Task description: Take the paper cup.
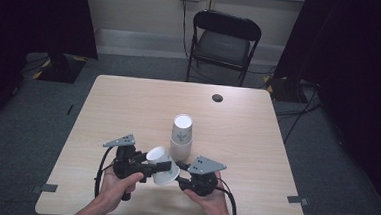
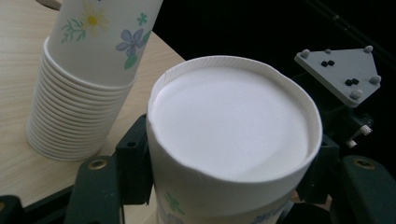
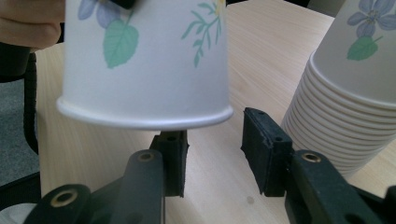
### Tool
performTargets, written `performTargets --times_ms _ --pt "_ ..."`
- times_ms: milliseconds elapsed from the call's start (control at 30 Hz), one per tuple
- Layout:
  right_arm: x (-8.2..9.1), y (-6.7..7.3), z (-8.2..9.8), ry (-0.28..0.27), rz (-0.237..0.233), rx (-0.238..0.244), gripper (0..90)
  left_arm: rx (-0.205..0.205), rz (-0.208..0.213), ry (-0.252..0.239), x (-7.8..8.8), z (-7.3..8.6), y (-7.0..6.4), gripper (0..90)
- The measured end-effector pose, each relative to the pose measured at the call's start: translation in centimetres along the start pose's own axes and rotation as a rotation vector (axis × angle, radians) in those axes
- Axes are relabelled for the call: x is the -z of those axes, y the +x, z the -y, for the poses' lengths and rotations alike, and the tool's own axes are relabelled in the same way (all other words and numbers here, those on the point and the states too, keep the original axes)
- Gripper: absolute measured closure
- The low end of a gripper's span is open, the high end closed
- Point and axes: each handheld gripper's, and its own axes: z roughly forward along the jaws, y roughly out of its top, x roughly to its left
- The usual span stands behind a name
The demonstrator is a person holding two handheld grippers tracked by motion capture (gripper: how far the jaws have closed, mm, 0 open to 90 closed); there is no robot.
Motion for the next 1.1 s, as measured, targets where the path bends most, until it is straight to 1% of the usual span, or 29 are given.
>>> performTargets --times_ms 67,133,267,333,367,500,633,700,767,800,900,967,1033,1100 --pt "0.0 0.0 0.01 -0.005 0.005 0.005 63.5 0.006 0.01 0.004 -0.09 0.07 -0.07 35.7" --pt "0.01 0.04 -0.02 -0.011 0.003 0.008 64.8 -0.001 0.016 0.009 -0.25 0.1 -0.1 35.7" --pt "0.04 0.02 -0.07 -0.029 -0.002 0.018 67.0 0.018 0.037 0.01 -0.31 0.17 -0.06 35.7" --pt "0.1 0.06 -0.13 -0.042 0.0 0.025 68.1 0.044 0.05 0.0 -0.28 0.2 0.01 35.7" --pt "0.11 0.06 -0.15 -0.05 -0.004 0.026 68.6 0.048 0.051 -0.002 -0.22 0.19 0.08 35.7" --pt "0.15 0.18 -0.19 -0.063 -0.004 0.027 70.4 0.049 0.058 -0.01 -0.09 0.13 0.06 35.6" --pt "0.26 0.3 -0.27 -0.077 -0.006 0.036 73.2 0.066 0.069 -0.008 -0.13 0.21 0.28 35.7" --pt "0.28 0.29 -0.25 -0.085 -0.009 0.037 73.4 0.085 0.079 -0.01 -0.12 0.27 0.44 35.6" --pt "0.3 0.3 -0.26 -0.089 -0.013 0.037 72.2 0.093 0.082 -0.009 -0.08 0.29 0.48 35.6" --pt "0.31 0.31 -0.25 -0.09 -0.011 0.033 69.7 0.096 0.083 -0.007 -0.04 0.28 0.48 35.6" --pt "0.3 0.31 -0.29 -0.098 -0.018 0.034 69.8 0.106 0.088 -0.008 0.04 0.31 0.52 35.6" --pt "0.33 0.36 -0.29 -0.103 -0.019 0.044 72.8 0.113 0.092 -0.009 0.06 0.35 0.56 35.6" --pt "0.37 0.47 -0.33 -0.104 -0.024 0.052 75.4 0.108 0.091 -0.01 0.08 0.36 0.56 35.5" --pt "0.39 0.52 -0.34 -0.105 -0.019 0.051 77.1 0.11 0.094 -0.008 0.07 0.39 0.66 35.1"
